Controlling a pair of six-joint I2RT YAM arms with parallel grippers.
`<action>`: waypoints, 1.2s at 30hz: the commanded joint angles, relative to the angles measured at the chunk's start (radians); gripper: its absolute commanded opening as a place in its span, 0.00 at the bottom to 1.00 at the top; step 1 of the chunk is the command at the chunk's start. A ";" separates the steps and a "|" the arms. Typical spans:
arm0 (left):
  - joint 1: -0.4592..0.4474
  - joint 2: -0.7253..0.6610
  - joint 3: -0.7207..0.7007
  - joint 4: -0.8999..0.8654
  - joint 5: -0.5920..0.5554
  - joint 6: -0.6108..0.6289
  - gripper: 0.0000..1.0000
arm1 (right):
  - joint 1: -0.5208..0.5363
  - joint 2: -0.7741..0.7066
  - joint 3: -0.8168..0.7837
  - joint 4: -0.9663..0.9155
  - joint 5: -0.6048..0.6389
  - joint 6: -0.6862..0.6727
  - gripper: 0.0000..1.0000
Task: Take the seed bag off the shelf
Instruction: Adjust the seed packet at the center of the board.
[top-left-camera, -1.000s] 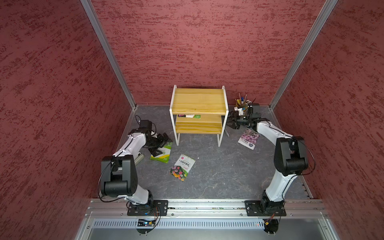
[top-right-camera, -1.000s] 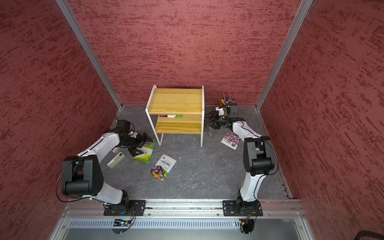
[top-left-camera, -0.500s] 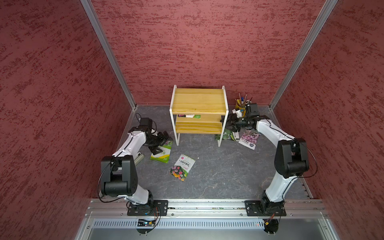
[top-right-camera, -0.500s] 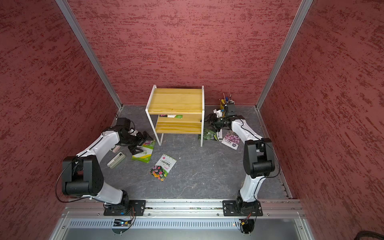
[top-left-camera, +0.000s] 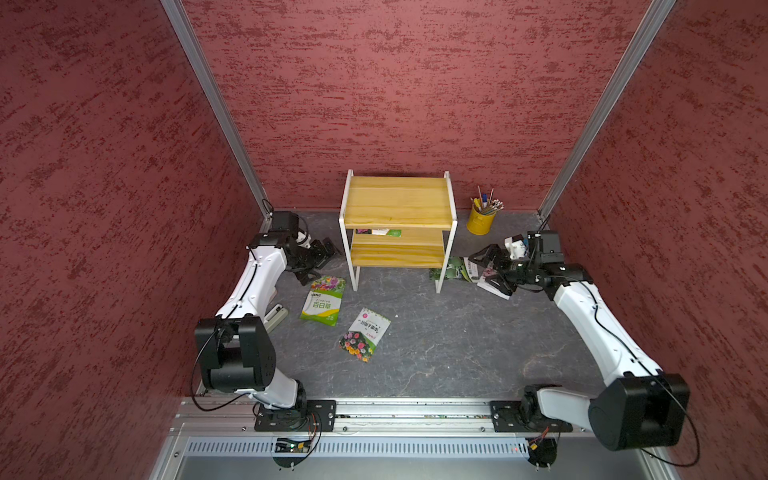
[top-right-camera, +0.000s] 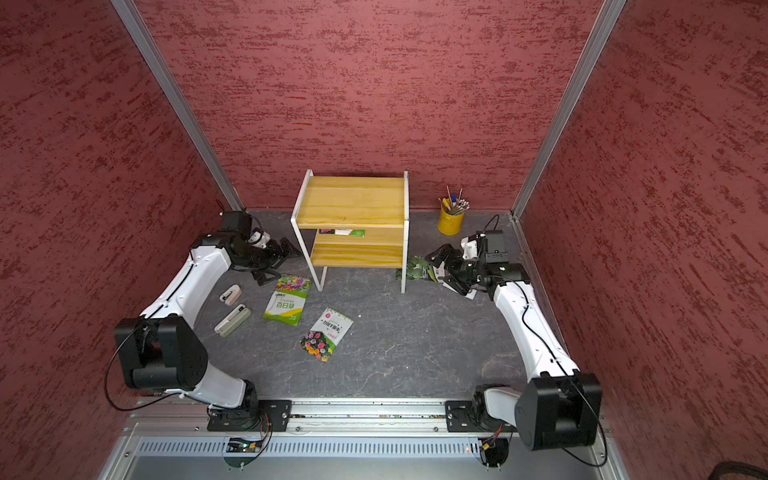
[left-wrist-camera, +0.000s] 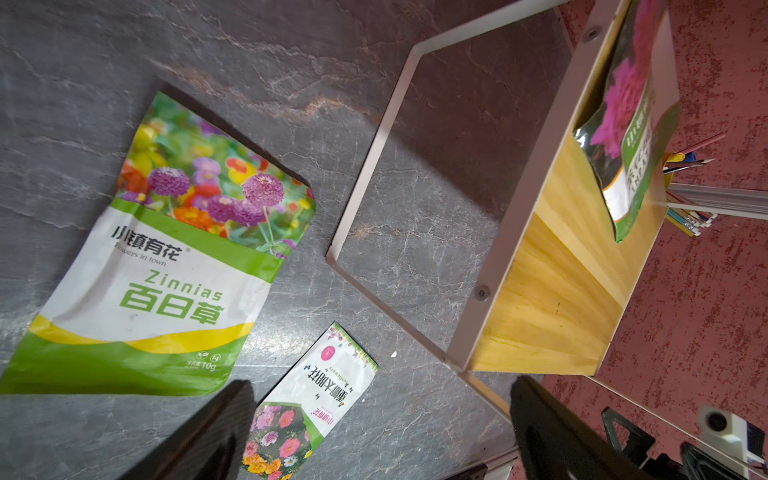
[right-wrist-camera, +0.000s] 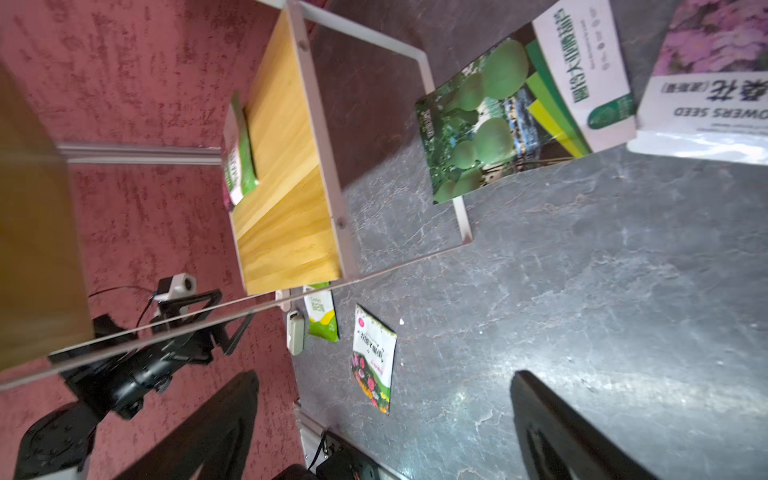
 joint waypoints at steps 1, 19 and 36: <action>0.003 0.013 0.004 -0.002 0.019 0.016 1.00 | -0.021 0.130 0.080 0.045 0.066 -0.013 0.98; 0.032 -0.072 -0.147 -0.006 0.036 0.038 1.00 | -0.115 0.598 0.166 0.189 0.123 -0.065 0.98; 0.048 -0.008 -0.088 0.010 0.055 0.041 1.00 | -0.276 0.389 0.070 0.089 0.101 -0.135 0.98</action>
